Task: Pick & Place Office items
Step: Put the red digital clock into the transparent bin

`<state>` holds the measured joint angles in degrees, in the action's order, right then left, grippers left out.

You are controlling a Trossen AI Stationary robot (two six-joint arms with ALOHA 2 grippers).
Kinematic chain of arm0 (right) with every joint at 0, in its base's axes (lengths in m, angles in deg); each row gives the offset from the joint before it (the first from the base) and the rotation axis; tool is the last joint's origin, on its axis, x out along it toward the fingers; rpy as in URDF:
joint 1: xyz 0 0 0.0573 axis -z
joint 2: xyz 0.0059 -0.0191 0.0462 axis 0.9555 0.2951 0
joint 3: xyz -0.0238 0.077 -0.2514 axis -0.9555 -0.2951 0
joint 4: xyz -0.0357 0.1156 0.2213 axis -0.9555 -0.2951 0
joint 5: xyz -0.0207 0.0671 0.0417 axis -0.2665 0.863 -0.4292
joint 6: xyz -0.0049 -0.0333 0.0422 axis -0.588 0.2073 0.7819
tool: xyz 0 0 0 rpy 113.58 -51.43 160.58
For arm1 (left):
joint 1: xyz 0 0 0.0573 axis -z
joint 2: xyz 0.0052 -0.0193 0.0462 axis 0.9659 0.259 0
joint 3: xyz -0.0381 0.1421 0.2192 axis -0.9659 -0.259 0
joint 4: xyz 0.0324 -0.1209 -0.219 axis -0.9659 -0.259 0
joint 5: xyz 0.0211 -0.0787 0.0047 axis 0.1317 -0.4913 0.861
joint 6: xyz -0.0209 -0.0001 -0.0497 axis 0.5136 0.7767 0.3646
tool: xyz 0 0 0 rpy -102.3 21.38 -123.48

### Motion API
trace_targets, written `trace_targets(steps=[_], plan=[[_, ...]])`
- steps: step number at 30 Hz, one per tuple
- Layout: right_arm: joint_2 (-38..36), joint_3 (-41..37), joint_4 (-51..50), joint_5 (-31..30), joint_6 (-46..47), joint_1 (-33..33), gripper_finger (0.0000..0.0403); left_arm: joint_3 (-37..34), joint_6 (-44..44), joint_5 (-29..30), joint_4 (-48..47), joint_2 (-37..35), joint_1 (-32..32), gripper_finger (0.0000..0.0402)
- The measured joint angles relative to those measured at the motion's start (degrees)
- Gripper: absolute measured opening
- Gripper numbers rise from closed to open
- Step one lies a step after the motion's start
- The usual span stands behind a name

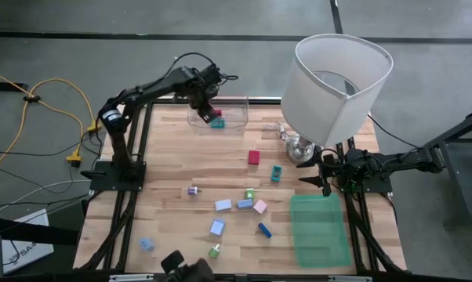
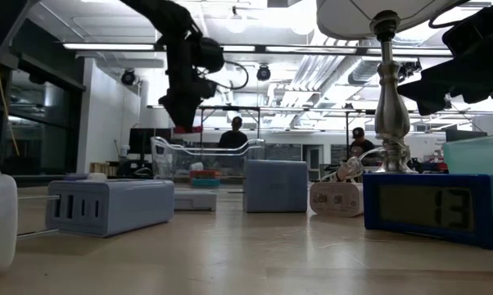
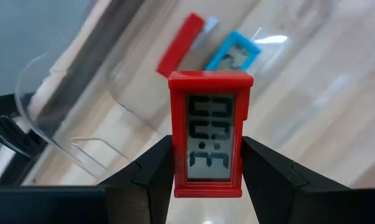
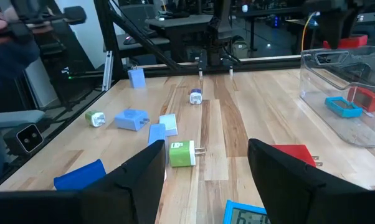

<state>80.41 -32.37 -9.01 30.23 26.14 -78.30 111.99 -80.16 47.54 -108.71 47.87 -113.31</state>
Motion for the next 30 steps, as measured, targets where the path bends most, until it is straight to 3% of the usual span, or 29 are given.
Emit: trace_targets(steps=[10,30], plan=[[0.01,0.00,0.00,0.00,-0.01,-0.01,0.0215,-0.02,-7.36,-1.71,1.25,4.39,-2.72,0.0161],[0.00,0.00,0.00,0.01,0.00,0.01,0.0215,-0.11,-7.86,-1.62,3.68,11.23,-1.97,0.0161]])
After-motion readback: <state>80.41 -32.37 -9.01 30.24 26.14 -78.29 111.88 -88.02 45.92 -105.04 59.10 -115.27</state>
